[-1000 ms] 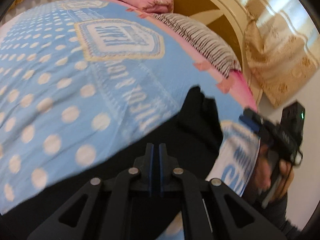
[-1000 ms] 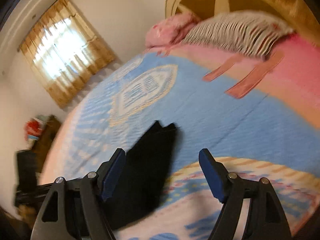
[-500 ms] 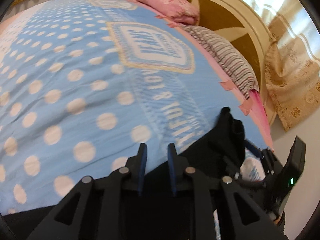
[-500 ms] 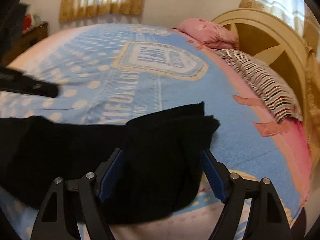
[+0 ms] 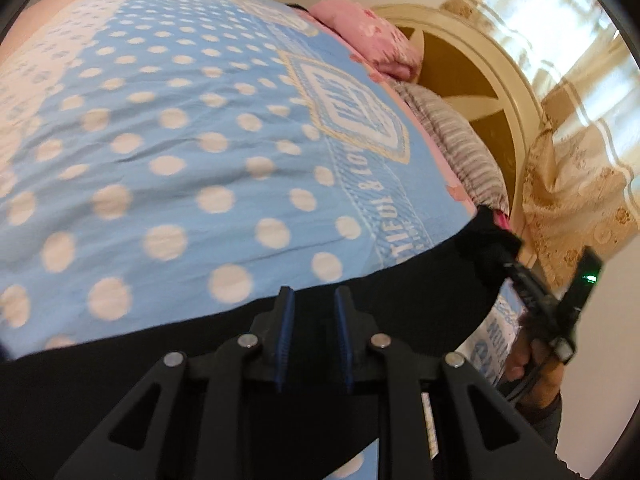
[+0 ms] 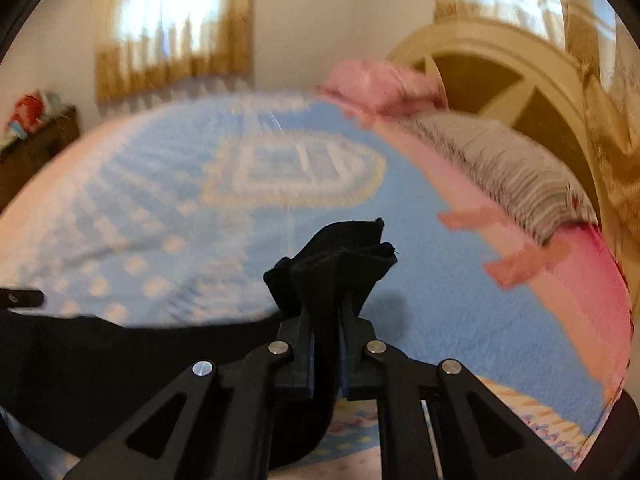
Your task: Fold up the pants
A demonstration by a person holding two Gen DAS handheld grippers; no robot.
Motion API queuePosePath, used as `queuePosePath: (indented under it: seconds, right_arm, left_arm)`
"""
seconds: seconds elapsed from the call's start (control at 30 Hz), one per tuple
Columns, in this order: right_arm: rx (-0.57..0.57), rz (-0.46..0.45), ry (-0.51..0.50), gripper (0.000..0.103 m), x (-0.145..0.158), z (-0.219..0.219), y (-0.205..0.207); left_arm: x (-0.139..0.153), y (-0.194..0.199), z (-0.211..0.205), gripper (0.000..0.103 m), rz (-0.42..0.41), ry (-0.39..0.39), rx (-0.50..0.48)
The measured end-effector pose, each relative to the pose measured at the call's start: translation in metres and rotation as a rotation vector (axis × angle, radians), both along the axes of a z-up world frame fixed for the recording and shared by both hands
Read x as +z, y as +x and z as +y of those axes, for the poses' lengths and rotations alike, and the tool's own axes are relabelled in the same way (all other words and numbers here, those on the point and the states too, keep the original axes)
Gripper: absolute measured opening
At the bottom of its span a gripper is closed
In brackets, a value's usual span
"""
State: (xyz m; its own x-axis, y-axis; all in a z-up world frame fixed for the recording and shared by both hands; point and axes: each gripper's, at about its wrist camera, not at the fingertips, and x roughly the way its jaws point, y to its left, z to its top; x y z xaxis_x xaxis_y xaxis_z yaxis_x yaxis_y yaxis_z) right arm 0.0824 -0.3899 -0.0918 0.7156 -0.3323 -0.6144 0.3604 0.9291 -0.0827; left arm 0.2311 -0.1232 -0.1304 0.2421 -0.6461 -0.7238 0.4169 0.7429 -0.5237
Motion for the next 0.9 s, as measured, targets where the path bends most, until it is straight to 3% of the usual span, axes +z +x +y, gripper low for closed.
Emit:
queuePosePath:
  seconds: [0.13,0.27,0.33,0.47,0.67,0.73,0.77,0.83,0.9]
  right_arm:
    - [0.165,-0.097,-0.046,0.008,0.037,0.057,-0.001]
    - [0.362,-0.138,-0.083,0.008,0.048,0.128,0.007]
    - [0.458,-0.141,-0.105,0.008,0.044,0.163,0.011]
    - [0.639,-0.094,-0.148,0.008,0.012,0.231,0.024]
    - [0.849,0.075,-0.246,0.008,-0.063,0.294,0.027]
    - [0.877,0.181,-0.209,0.016,-0.083,0.296,0.033]
    - [0.873,0.202,-0.201,0.04,-0.088,0.295,0.035]
    - [0.882,0.215,-0.167,0.065,-0.086,0.284,0.031]
    - [0.915,0.195,-0.063,0.065,-0.071,0.262,0.02]
  left_arm:
    - [0.009,-0.004,0.039,0.023,-0.043,-0.011,0.073]
    - [0.017,-0.007,0.084,0.024,-0.084,-0.028,0.167]
    - [0.02,-0.009,0.1,0.04,-0.107,-0.018,0.203]
    - [0.015,-0.014,0.124,0.047,-0.121,0.003,0.245]
    - [-0.012,-0.015,0.131,0.047,-0.042,-0.003,0.23]
    - [-0.023,-0.017,0.129,0.047,-0.003,-0.009,0.214]
    - [-0.028,-0.015,0.126,0.047,0.02,-0.013,0.205]
    - [-0.032,-0.018,0.12,0.047,0.052,-0.023,0.189]
    - [-0.038,-0.021,0.111,0.047,0.087,-0.037,0.158]
